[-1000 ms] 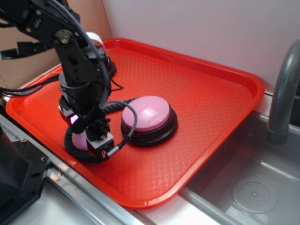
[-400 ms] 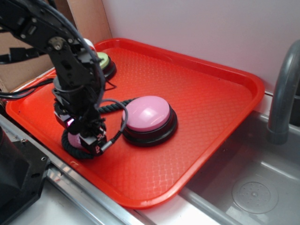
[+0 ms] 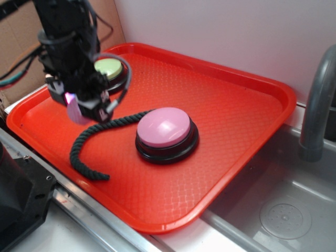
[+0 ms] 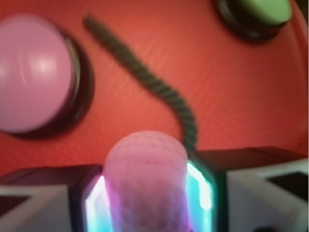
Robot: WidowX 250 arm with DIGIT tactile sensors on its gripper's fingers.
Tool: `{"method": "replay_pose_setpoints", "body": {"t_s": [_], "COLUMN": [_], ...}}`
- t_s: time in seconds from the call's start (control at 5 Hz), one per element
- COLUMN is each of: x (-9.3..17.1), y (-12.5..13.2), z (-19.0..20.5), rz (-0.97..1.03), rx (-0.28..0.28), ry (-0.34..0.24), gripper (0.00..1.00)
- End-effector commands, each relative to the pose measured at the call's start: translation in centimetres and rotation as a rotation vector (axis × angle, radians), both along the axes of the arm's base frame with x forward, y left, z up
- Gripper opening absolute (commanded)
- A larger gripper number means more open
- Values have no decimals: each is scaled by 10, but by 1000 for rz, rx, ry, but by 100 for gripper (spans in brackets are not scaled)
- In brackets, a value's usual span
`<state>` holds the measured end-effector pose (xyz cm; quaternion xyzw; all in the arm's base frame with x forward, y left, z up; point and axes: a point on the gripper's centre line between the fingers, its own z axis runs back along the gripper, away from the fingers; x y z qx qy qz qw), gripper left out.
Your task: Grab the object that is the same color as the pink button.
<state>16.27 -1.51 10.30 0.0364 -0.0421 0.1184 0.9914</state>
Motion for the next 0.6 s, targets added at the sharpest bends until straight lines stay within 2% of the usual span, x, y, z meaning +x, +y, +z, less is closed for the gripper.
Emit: {"method": "replay_pose_setpoints", "body": {"t_s": [0.0,0.2,0.4], "x": [24,33,38], "y": [47,56,52], "z": [67,73,66], "rz": [-2,-7,-38], "rx": [-24,5,-2], "ry": [-103,-100,-37], "gripper": [0,0,0]}}
